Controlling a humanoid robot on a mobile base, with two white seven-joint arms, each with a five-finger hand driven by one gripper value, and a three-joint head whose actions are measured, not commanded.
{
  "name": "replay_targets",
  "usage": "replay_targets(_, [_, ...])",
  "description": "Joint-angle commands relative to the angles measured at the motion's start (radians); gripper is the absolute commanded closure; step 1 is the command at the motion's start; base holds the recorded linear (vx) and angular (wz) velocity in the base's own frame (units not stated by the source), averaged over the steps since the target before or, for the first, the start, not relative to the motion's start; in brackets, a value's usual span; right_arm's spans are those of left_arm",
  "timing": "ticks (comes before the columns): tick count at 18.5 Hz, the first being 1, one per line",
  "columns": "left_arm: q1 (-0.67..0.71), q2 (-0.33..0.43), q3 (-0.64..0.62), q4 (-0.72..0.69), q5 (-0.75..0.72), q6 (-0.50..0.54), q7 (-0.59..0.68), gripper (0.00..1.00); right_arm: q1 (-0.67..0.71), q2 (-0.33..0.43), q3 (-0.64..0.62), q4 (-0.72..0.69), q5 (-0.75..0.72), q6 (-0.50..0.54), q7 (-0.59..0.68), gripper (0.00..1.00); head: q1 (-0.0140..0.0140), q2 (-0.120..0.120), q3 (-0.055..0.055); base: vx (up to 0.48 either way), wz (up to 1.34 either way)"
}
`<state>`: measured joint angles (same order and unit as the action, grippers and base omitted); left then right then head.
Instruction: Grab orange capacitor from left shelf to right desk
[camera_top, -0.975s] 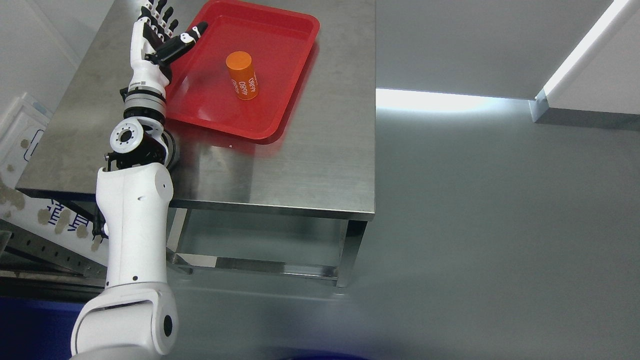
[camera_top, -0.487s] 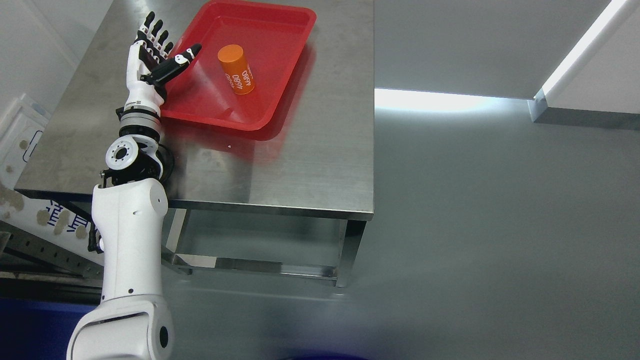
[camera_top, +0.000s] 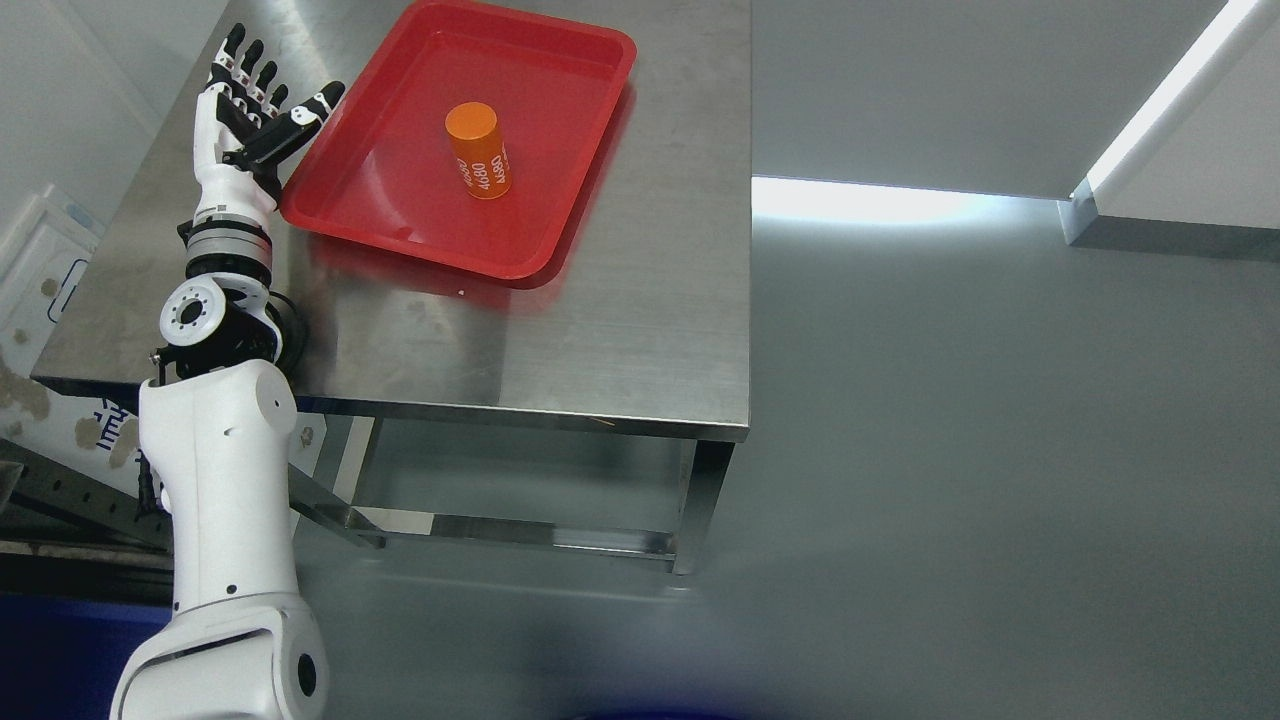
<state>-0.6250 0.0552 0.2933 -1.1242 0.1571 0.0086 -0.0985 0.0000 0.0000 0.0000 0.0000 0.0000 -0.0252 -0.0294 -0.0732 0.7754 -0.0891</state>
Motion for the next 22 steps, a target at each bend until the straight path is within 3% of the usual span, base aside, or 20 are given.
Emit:
replay_targets(1, [0.014,0.037,0.038,-0.035,0.005,0.011,-0.003,0.00,0.020,-0.017,-0.012,-0.017,0.005,0.001,0.000,0.00,0.0000,0.000,0.000,0.000,0.00])
replay_targets(22, [0.061,0.026,0.041,-0.040,0.005,0.025,-0.003,0.00,0.020,-0.017,-0.012,-0.017,0.005,0.001,0.000,0.00,0.0000,0.000,0.000,0.000,0.00])
